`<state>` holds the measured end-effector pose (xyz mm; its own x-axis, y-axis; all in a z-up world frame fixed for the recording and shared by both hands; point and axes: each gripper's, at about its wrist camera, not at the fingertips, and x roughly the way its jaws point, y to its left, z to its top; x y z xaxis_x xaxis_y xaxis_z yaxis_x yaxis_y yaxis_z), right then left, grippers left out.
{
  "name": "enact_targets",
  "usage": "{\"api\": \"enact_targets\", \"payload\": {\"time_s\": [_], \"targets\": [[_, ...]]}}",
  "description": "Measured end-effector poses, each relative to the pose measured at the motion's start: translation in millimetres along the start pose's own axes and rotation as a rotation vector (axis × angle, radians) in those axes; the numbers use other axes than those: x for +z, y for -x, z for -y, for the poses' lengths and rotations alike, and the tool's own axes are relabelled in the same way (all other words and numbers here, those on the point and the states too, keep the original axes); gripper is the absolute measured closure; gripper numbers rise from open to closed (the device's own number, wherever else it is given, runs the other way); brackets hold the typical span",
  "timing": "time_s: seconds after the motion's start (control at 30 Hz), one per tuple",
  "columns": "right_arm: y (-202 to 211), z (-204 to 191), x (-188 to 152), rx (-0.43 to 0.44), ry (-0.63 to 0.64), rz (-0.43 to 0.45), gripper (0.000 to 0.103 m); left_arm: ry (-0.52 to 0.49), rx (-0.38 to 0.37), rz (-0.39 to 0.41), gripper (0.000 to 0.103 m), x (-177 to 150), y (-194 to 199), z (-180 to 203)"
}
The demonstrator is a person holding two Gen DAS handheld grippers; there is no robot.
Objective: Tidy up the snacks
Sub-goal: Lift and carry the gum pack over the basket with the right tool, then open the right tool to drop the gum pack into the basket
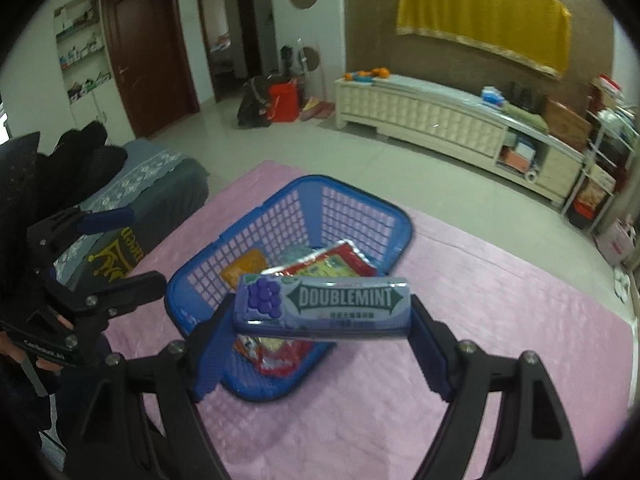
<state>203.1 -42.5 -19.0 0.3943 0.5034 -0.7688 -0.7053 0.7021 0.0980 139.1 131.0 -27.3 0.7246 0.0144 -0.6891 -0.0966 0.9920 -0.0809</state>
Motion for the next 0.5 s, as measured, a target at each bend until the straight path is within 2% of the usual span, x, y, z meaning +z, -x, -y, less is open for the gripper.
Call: {"api": "enact_targets", "payload": {"time_s": [0.2,0.5], "targets": [[-51.1,-10.8,25.2,0.037,0.045,-0.056,0.02,0.067,0.018,-0.053,0.0,10.5,-34.0,-43.4],[-111.1,-14.1,52.1,0.042,0.09,-0.132,0.02,0.07,0.026,-0.107,0.0,26.6,-72.7,-65.6]]}}
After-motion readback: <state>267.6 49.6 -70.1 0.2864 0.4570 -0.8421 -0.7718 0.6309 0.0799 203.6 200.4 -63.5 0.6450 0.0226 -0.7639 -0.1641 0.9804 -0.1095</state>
